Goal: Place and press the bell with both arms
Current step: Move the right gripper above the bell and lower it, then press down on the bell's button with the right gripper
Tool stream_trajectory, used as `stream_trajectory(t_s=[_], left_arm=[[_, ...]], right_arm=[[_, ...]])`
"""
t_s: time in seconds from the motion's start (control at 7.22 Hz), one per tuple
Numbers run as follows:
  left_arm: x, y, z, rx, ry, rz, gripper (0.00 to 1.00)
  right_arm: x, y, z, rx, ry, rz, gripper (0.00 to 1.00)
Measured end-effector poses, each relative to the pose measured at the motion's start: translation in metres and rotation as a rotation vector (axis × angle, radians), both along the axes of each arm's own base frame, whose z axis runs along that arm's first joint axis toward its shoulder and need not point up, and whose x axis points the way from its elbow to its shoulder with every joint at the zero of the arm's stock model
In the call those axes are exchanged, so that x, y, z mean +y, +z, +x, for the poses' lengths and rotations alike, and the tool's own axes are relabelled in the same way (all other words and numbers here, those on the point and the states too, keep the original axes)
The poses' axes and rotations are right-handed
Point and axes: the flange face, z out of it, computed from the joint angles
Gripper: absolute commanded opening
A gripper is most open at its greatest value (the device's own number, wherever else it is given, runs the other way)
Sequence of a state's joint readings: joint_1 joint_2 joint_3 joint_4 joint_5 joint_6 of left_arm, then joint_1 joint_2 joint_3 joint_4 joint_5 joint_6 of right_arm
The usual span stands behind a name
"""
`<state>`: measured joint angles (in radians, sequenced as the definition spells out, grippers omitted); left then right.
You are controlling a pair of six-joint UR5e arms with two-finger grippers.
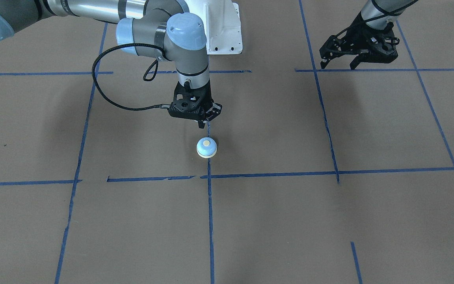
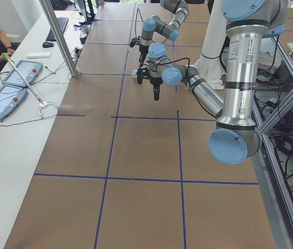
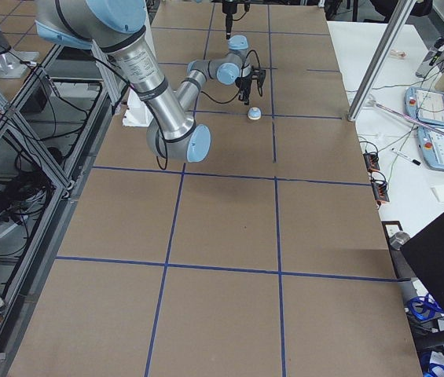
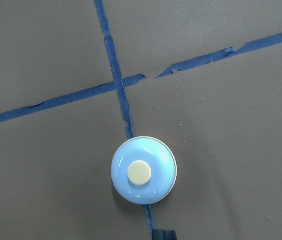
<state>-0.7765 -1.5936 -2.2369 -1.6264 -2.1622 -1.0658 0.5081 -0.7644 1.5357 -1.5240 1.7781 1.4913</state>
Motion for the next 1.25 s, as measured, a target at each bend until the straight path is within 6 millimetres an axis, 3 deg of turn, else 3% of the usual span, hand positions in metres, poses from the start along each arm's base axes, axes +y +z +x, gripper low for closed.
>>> stream_trajectory(t_s=[0.28, 0.42, 1.25], left_arm=[[-0.001, 0.000, 0.000, -0.008, -0.016, 0.005, 1.00], [-0.001, 0.000, 0.000, -0.011, -0.020, 0.008, 1.00], [0.001, -0.003, -0.001, -0.007, -0.031, 0.000, 1.00]], right_arm=[[-0.030, -0.004, -0.009, 0.005, -0.028, -0.069, 0.00], [-0.036, -0.004, -0.014, 0.010, -0.036, -0.084, 0.00], [-0.044, 0.007, -0.027, -0.031, -0.048, -0.054, 0.00]])
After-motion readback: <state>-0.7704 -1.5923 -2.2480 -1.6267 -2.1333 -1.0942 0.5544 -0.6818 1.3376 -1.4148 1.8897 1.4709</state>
